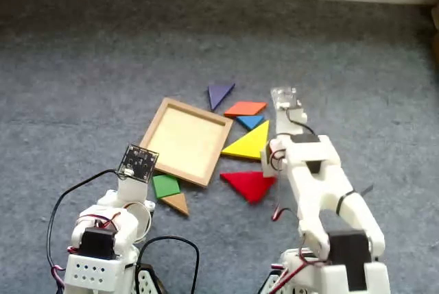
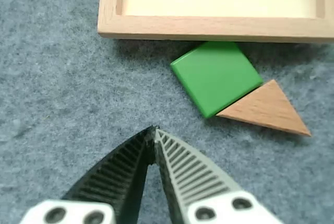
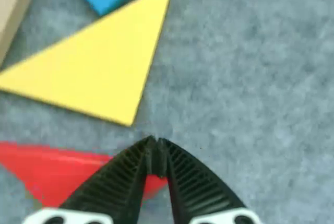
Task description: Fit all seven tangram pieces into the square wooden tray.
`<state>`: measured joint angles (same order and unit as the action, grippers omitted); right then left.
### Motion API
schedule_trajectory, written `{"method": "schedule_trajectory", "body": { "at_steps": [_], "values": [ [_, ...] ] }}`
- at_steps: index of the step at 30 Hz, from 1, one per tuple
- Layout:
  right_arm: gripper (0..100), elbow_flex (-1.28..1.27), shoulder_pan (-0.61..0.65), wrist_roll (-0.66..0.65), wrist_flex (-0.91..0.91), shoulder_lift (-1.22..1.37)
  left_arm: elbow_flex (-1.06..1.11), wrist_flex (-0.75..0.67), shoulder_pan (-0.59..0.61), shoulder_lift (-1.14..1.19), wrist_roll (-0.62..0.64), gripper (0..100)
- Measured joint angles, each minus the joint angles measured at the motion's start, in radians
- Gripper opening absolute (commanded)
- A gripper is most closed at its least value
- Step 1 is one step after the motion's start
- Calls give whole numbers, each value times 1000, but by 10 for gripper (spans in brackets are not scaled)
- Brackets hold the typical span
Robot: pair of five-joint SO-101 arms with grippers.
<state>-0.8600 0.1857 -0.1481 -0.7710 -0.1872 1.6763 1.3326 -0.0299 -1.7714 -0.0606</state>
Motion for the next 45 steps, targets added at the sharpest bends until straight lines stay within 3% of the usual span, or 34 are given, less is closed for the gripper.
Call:
{"method": "schedule_trajectory", "body": {
  "at_steps": [6,17,20,25,28,37,45],
  "values": [
    [5,-137,37,-226,-207,-226,0,0,0,0,0,7],
    [11,-241,158,-250,-385,-631,0,0,0,0,0,7],
    [84,-222,180,-250,-431,-672,0,0,0,0,0,7],
    [286,-169,259,-250,-529,-684,0,0,0,0,0,7],
    [357,-163,311,-250,-537,-684,0,0,0,0,0,7],
    [368,-160,443,-124,-497,-657,0,0,0,0,0,7],
    [368,-26,450,-115,-457,-293,0,0,0,0,0,7]
  ]
}}
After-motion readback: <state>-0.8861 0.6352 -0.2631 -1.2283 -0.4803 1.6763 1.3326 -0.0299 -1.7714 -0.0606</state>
